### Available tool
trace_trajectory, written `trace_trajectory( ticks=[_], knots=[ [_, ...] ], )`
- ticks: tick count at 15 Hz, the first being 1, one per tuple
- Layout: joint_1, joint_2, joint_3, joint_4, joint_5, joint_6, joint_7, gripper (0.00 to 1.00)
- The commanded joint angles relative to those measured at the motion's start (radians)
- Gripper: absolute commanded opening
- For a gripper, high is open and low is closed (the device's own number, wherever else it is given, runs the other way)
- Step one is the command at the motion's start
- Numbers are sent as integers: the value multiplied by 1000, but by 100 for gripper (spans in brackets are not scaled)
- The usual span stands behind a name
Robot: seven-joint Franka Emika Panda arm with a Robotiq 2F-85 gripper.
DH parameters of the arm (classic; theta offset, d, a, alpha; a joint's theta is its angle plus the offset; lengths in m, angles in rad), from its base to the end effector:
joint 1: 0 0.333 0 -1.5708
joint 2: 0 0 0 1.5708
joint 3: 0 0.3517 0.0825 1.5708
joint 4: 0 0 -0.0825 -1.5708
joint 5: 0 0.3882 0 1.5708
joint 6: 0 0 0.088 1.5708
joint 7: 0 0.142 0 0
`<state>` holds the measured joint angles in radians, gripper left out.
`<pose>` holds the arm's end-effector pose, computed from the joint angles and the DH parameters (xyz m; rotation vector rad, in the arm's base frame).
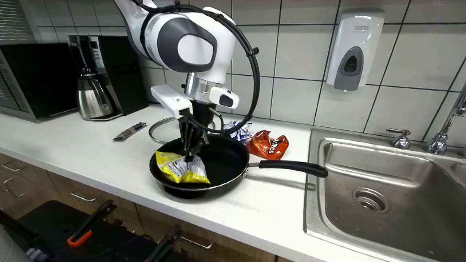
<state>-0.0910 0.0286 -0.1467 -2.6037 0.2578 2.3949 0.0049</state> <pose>0.3973 -0.0883 0.2254 -2.8753 0.6633 0.3210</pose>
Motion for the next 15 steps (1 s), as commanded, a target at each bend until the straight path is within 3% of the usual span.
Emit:
trace_trajectory(
  ticks=[1, 6, 7, 15],
  knots=[
    [-18, 6, 3, 8, -32, 10, 21, 0],
    [-17, 8, 0, 13, -32, 7, 19, 0],
    [-17, 6, 0, 13, -33, 3, 19, 22],
    [-16, -29, 2, 23, -32, -9, 18, 77]
  ],
)
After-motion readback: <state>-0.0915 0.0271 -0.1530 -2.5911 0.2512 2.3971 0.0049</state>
